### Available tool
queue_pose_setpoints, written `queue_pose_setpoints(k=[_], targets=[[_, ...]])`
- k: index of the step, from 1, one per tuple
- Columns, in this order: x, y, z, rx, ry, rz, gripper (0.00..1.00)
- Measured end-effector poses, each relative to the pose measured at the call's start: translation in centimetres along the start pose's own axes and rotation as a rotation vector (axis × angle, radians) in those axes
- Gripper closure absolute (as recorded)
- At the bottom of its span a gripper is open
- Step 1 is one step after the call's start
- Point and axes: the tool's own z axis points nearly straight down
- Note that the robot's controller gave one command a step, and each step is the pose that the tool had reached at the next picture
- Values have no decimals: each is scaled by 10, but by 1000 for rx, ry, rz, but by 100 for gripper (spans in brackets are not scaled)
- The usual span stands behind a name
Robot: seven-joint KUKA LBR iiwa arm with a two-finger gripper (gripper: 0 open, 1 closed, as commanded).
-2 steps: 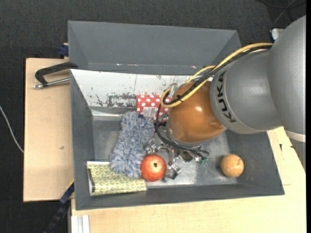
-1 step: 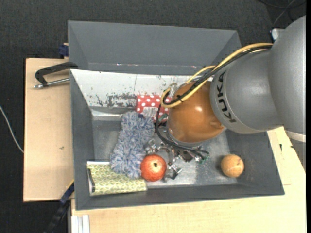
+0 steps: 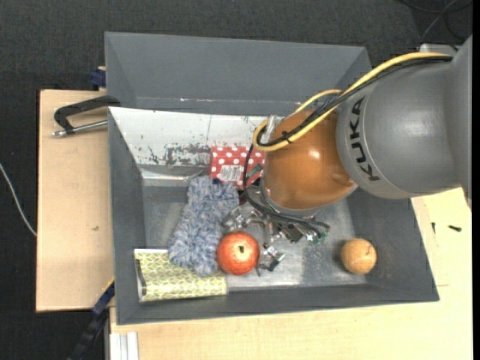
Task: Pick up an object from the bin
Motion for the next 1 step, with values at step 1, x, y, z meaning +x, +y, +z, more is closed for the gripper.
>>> queue_pose_setpoints(k=[1], targets=[[-4,-1,-15,2,-4,-1,100]])
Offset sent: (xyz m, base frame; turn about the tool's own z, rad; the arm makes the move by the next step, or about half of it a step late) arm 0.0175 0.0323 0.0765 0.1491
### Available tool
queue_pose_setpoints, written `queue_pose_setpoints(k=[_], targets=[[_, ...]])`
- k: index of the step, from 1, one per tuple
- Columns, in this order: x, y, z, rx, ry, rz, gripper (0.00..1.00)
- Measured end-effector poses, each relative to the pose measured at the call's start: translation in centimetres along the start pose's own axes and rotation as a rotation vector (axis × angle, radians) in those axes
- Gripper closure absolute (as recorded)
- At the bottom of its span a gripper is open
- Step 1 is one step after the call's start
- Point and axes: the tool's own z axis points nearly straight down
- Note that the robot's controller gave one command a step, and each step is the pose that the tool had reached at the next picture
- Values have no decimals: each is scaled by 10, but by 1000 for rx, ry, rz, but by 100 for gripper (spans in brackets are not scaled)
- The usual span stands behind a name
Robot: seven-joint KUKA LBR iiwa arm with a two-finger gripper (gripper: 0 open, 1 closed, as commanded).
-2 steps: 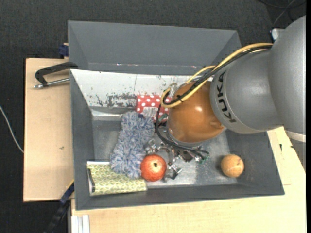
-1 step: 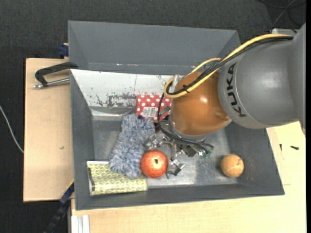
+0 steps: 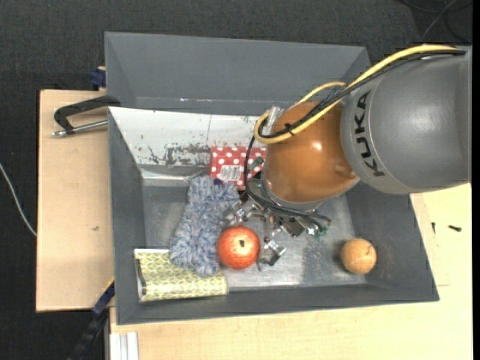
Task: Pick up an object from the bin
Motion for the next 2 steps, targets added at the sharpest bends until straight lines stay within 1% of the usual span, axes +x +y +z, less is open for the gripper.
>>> queue_pose_setpoints(k=[1,2], targets=[[-21,10,-45,0,-2,127,100],[-37,17,-126,1,-2,141,100]])
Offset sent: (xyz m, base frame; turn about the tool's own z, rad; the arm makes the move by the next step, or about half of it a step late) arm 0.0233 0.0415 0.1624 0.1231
